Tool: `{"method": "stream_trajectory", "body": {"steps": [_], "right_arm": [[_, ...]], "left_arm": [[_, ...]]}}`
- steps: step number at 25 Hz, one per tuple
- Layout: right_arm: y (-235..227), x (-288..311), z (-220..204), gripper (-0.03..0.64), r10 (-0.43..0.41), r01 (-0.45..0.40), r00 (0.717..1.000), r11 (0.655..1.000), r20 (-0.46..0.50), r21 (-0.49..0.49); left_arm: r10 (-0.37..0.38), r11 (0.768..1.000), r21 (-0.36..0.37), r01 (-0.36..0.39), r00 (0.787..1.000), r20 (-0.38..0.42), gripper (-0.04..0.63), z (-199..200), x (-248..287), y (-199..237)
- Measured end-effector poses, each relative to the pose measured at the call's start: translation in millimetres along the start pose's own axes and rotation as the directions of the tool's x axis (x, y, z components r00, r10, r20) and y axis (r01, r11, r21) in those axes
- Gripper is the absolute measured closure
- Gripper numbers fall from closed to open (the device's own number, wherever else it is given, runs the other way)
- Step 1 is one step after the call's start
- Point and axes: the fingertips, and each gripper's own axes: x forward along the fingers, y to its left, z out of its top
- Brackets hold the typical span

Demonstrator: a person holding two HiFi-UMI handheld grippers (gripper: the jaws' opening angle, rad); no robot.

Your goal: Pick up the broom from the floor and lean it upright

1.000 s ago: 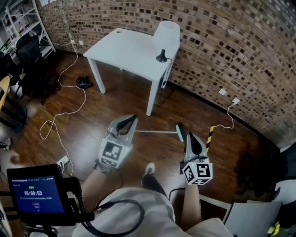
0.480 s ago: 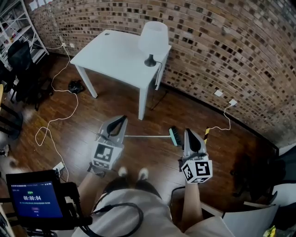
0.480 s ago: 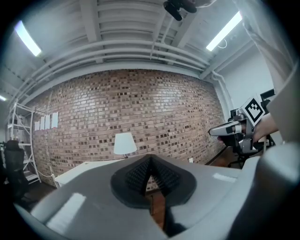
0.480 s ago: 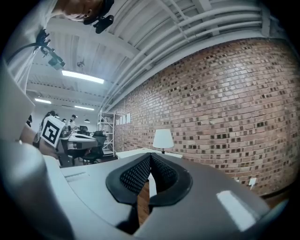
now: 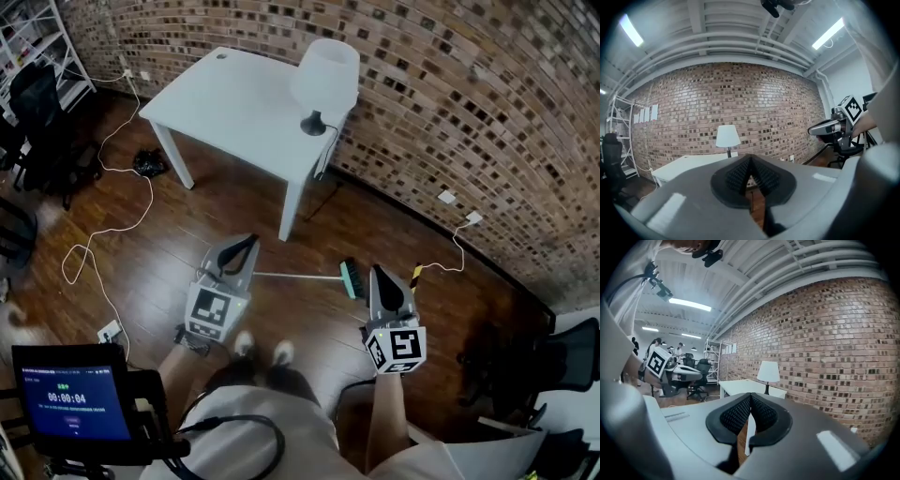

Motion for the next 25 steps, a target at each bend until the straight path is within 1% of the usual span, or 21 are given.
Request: {"method": "stream_trajectory", "body": {"steps": [3, 5, 9, 12, 15, 18, 20, 23, 24, 25], "right_arm": [[0, 28, -15, 0.601, 0.012, -0.012, 1.000, 1.000, -0.023, -0.006], [1, 42, -24, 0.601, 0.023, -0.024, 0.998, 0.999, -0.053, -0.032], [13, 72, -43, 0.600, 0.098, -0.108, 0.988, 0.990, -0.115, -0.086], [26, 101, -71, 0.581, 0.158, -0.172, 0.975, 0.982, -0.157, -0.082], [37, 136, -105, 0.578, 0.214, -0.229, 0.959, 0.971, -0.186, -0.066], [60, 173, -162, 0.577, 0.288, -0.308, 0.930, 0.949, -0.230, -0.059], [76, 198, -209, 0.575, 0.331, -0.359, 0.905, 0.931, -0.266, -0.062], [97, 224, -280, 0.575, 0.402, -0.444, 0.856, 0.894, -0.325, -0.065], [104, 230, -302, 0.575, 0.425, -0.471, 0.839, 0.880, -0.340, -0.061], [112, 237, -324, 0.575, 0.446, -0.494, 0.823, 0.867, -0.352, -0.056]], "left_arm": [[0.017, 1.000, -0.017, -0.017, 1.000, -0.019, 0.594, -22, 10, 20], [0.035, 0.999, -0.029, -0.037, 0.999, -0.038, 0.594, -33, 12, 30], [0.080, 0.996, -0.036, -0.083, 0.994, -0.075, 0.594, -55, 20, 51], [0.104, 0.994, -0.017, -0.106, 0.989, -0.108, 0.594, -92, 28, 69], [0.141, 0.989, -0.030, -0.147, 0.978, -0.156, 0.594, -139, 35, 86], [0.159, 0.982, -0.061, -0.177, 0.961, -0.225, 0.595, -203, 34, 96], [0.159, 0.982, -0.063, -0.180, 0.954, -0.256, 0.595, -248, 37, 101], [0.157, 0.986, -0.011, -0.168, 0.940, -0.302, 0.594, -314, 38, 96], [0.165, 0.984, -0.015, -0.178, 0.935, -0.314, 0.595, -334, 36, 96], [0.179, 0.979, -0.036, -0.201, 0.930, -0.322, 0.595, -354, 34, 99]]}}
